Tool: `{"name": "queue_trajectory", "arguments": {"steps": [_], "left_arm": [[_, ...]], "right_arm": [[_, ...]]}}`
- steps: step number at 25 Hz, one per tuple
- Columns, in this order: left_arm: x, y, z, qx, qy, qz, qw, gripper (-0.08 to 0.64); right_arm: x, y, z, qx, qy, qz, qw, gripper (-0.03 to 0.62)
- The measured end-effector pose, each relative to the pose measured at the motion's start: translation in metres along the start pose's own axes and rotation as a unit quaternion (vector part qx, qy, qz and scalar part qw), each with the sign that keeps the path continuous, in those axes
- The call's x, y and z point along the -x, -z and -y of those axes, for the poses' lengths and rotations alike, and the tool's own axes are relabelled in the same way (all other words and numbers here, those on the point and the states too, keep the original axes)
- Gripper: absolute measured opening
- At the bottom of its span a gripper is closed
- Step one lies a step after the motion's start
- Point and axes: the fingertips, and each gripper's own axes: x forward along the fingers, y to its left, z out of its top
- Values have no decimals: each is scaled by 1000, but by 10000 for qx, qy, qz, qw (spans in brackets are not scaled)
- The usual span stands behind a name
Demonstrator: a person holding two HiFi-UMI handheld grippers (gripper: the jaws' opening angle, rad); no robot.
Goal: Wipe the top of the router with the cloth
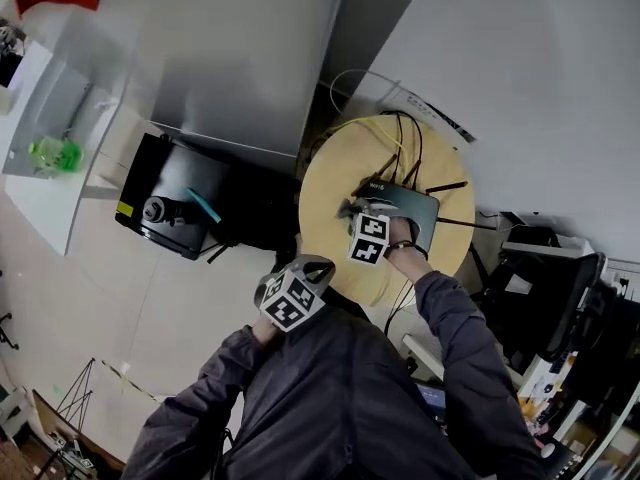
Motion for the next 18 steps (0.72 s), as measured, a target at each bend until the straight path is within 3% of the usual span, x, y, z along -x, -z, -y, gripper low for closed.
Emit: {"name": "queue_trajectory", "arguments": {"steps": [3, 8, 18], "left_arm": [[8, 9, -11, 52, -42, 93, 9999, 2], [16, 18, -25, 176, -62, 197, 9996, 2], [25, 28, -37, 286, -24, 262, 9992, 2]], "right_arm": [[-23, -1, 1, 642, -30, -703, 9955, 28], [-45, 11, 9, 1209, -44, -1621, 9793, 28], [-61, 28, 3, 1297, -229, -2416, 9614, 26]]}}
